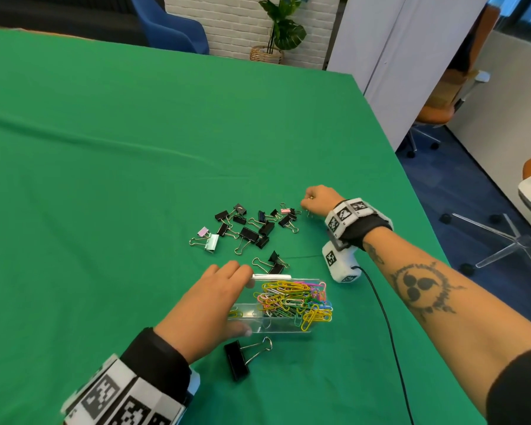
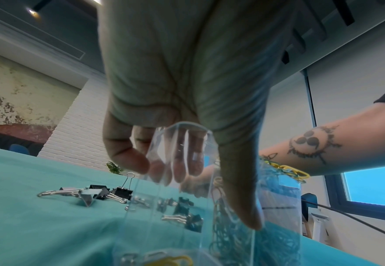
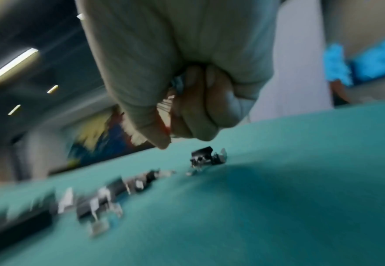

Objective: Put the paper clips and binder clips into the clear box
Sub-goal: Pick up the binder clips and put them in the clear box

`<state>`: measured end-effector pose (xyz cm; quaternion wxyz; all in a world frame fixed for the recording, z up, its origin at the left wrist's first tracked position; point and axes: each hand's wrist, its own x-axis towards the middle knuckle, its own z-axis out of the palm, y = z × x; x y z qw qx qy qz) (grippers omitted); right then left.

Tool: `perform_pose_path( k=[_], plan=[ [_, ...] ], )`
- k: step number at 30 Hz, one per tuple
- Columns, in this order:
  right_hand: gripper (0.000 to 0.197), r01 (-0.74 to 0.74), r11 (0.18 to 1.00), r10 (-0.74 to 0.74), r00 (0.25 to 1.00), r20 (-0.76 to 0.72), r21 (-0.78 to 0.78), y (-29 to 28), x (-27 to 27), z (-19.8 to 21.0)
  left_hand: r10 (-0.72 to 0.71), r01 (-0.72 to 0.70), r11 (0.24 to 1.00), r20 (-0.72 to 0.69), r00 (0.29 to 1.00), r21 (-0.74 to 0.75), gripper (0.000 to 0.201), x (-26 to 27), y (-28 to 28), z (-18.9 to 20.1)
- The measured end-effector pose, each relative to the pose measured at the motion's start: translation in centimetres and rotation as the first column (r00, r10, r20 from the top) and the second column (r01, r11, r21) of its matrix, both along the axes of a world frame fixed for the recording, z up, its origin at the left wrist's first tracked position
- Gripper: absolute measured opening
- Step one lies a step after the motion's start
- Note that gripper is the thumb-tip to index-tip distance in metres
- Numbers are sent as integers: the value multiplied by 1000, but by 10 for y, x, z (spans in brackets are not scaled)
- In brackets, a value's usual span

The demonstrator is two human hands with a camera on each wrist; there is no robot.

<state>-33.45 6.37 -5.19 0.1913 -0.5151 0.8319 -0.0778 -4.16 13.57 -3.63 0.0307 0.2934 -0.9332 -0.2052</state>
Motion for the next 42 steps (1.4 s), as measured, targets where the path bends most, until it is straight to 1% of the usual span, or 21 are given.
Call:
perform_pose_path(
  k=[3, 6, 8, 10, 12, 17, 19, 22, 24, 26, 28, 29, 30, 31, 32, 33, 34, 35, 36, 38, 42],
  plan=[
    [22, 47, 996, -42, 997, 66, -79, 6, -11, 5, -6, 6, 1000, 5, 1000, 0, 57, -1, 0, 1],
    [6, -55, 998, 57, 996, 64, -28, 7, -5, 6, -2, 2, 1000, 3, 1000, 8, 57, -1, -1, 0],
    [27, -164, 986, 165, 986, -25, 38, 2, 2, 4, 0, 0, 1000, 0, 1000, 11, 57, -1, -1, 0],
    [33, -242, 967, 252, 956, -150, 79, -3, 10, 6, 1, -1, 1000, -2, 1000, 13, 57, -1, -1, 1],
    [32, -279, 955, 295, 920, -258, 96, -6, 14, 6, 1, -1, 1000, -4, 1000, 11, 56, -1, -1, 1],
    [23, -254, 964, 266, 903, -337, 81, -4, 13, 0, -10, 10, 1000, -2, 1000, 7, 56, 0, -1, 0],
    [28, -208, 976, 218, 914, -343, 65, -3, 8, -2, -10, 10, 1000, -3, 1000, 8, 56, 0, -1, 0],
    [33, -146, 987, 159, 941, -300, 63, -2, 3, -3, -11, 11, 1000, -4, 1000, 7, 56, 0, 0, 1],
    [31, -113, 992, 124, 968, -218, 64, -5, 2, -7, -10, 10, 1000, -7, 1000, 5, 56, 1, 0, 1],
    [28, -57, 997, 63, 993, -99, 55, -7, 1, -11, -10, 10, 1000, -17, 1000, 10, 56, 1, 0, 1],
    [29, 66, 998, -64, 994, 88, -19, -7, 1, -8, -10, 11, 1000, -22, 1000, 14, 56, 1, 0, 2],
    [31, 171, 984, -152, 958, 243, -58, -5, 0, -4, -12, 12, 1000, -22, 1000, 10, 56, 0, 0, 1],
    [31, 282, 957, -222, 866, 449, -71, -3, -2, -1, -13, 13, 1000, -22, 1000, 6, 55, 0, 0, 1],
    [30, 367, 930, -257, 711, 655, -33, 0, -4, 4, -13, 13, 1000, -22, 1000, 6, 55, 1, -1, 0],
    [30, 415, 910, -253, 520, 816, 17, 4, -7, 8, -13, 13, 1000, -22, 1000, 7, 55, 1, -1, 0],
    [29, 430, 900, -230, 341, 911, 67, 8, -10, 12, -12, 12, 1000, -21, 1000, 8, 54, 1, -1, 0],
    [29, 423, 900, -203, 201, 958, 102, 12, -12, 17, -10, 11, 1000, -21, 1000, 10, 54, 1, -1, 0],
    [27, 409, 905, -181, 110, 977, 121, 14, -13, 19, -8, 9, 1000, -24, 1000, 14, 54, 1, -2, -1],
    [24, 394, 910, -161, 42, 986, 132, 16, -14, 21, -6, 7, 1000, -30, 1000, 21, 54, 1, -2, -1],
    [25, 395, 909, -135, -25, 991, 133, 17, -14, 21, -7, 8, 1000, -36, 999, 30, 54, 0, -2, -1],
    [35, 388, 914, -125, -7, 992, 118, 16, -13, 17, -12, 12, 1000, -22, 1000, 22, 53, 1, -1, 0]
  ],
)
